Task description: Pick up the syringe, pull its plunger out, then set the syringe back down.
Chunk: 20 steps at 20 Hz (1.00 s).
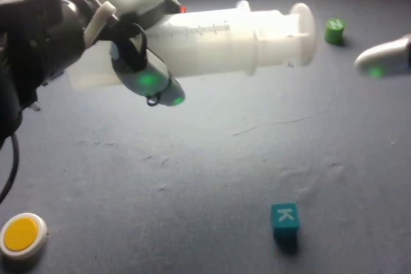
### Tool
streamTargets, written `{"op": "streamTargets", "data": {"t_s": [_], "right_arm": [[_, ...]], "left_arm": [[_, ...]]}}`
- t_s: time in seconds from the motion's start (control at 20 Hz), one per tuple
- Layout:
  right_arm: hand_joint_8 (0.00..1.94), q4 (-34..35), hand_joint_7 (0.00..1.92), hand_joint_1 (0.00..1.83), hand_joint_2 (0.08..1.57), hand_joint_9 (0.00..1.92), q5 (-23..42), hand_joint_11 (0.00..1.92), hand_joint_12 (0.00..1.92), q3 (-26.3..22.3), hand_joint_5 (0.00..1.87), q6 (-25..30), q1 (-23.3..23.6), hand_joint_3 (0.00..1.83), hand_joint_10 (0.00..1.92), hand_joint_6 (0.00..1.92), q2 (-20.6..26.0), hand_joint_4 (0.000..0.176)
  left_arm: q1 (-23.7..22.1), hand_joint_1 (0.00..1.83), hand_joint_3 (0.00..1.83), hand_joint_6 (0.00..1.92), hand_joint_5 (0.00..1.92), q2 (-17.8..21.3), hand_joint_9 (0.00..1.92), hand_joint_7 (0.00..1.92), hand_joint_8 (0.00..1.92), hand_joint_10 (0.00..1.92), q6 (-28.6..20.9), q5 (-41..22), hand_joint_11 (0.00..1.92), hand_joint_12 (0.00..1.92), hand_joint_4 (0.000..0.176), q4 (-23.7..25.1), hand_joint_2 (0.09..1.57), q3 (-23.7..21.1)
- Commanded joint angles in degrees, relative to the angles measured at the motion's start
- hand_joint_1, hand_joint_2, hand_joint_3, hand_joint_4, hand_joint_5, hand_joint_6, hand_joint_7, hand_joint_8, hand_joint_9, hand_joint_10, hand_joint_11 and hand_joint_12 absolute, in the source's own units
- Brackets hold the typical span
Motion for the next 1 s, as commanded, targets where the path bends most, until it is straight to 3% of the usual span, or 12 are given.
{"op": "streamTargets", "data": {"t_s": [0.0,0.05,0.3,0.4,0.5,0.55,0.65,0.7,0.75,0.8,0.85,0.95], "right_arm": [[0.0,-1.08,0.0,0.48,0.68,0.0,5.61,0.0,0.16,0.01,0.0,0.4,0.68,0.0,0.0,0.0,0.41,0.0],[0.0,-1.08,0.0,0.48,0.68,0.0,5.61,0.0,0.09,-0.01,0.0,0.45,0.72,0.0,0.0,0.0,0.32,0.0],[0.0,-1.08,0.0,0.5,0.65,0.0,6.21,0.01,0.01,-0.15,0.0,0.61,0.76,0.0,0.0,0.0,-0.29,0.0],[0.0,-1.08,0.0,0.55,0.65,0.0,7.18,0.04,0.02,-0.01,0.0,0.5,0.72,0.0,0.0,0.0,-1.16,0.0],[0.01,-1.08,0.02,0.66,0.78,0.05,7.87,0.07,0.04,0.26,0.0,0.5,0.71,0.03,0.02,0.0,-2.17,0.0],[0.01,-1.08,0.04,0.69,0.85,0.08,8.3,0.01,0.23,0.42,0.0,0.49,0.68,0.0,0.02,0.0,-2.82,0.0],[0.04,-1.08,0.12,0.79,0.95,0.17,8.95,0.0,0.4,0.81,0.06,0.42,0.63,0.02,0.05,0.02,-3.95,0.0],[0.06,-1.08,0.17,0.8,0.96,0.2,9.3,0.0,0.46,1.08,0.1,0.42,0.63,0.02,0.07,0.04,-4.63,0.0],[0.11,-1.08,0.2,0.82,0.98,0.22,9.69,0.0,0.5,1.37,0.11,0.42,0.63,0.0,0.13,0.18,-5.35,0.0],[0.18,-1.08,0.2,0.82,1.0,0.2,10.05,0.0,0.54,1.72,0.03,0.42,0.63,0.0,0.21,0.48,-6.3,0.0],[0.35,-1.07,0.15,0.85,1.0,0.14,10.28,0.0,0.57,2.03,0.01,0.42,0.59,0.0,0.38,0.57,-7.32,0.0],[0.54,-1.07,0.06,0.86,1.01,0.04,10.62,0.0,0.61,2.36,0.0,0.42,0.62,0.0,0.63,0.55,-8.45,0.0]], "left_arm": [[-0.73,1.17,0.0,1.23,0.79,-0.06,0.71,0.83,1.29,0.99,-0.08,0.81,0.37,1.45,0.013,3.12,1.21,-0.13],[-0.75,1.17,0.0,1.21,0.79,-0.06,0.69,0.83,1.33,1.03,-0.08,0.8,0.36,1.5,0.002,3.12,1.21,-0.09],[-0.89,1.17,0.0,1.18,0.8,-0.06,0.68,0.83,1.34,1.06,-0.08,0.81,0.35,1.49,0.0,3.12,1.2,0.23],[-0.89,1.16,0.0,1.25,0.8,-0.06,0.67,0.8,1.32,1.04,-0.08,0.84,0.34,1.47,0.024,2.93,1.21,0.35],[-1.04,1.16,0.0,1.23,0.78,-0.02,0.67,0.82,1.32,1.02,-0.08,0.96,0.35,1.45,0.01,1.63,1.21,0.53],[-1.23,1.17,0.0,1.22,0.78,0.1,0.67,0.81,1.35,1.04,-0.09,0.96,0.35,1.48,0.0,0.76,1.21,0.6],[-1.57,1.17,0.0,1.2,0.77,0.33,0.66,0.82,1.37,1.11,-0.09,0.94,0.35,1.53,0.0,0.44,1.22,0.62],[-1.79,1.17,0.0,1.2,0.79,0.38,0.68,0.84,1.32,1.05,-0.09,0.95,0.37,1.49,0.0,0.36,1.21,0.68],[-1.94,1.16,0.0,1.25,0.77,0.49,0.69,0.83,1.31,1.03,-0.1,0.96,0.37,1.47,0.005,0.23,1.21,0.67],[-2.16,1.16,0.0,1.26,0.76,0.64,0.68,0.82,1.33,1.05,-0.1,1.07,0.36,1.5,0.001,-0.55,1.22,0.65],[-2.34,1.16,0.0,1.24,0.77,0.82,0.68,0.82,1.32,1.03,-0.1,1.08,0.37,1.48,0.004,-0.76,1.21,0.52],[-2.55,1.16,0.0,1.28,0.75,0.87,0.68,0.81,1.32,1.02,-0.1,1.07,0.37,1.48,0.013,-0.74,1.22,0.35]]}}
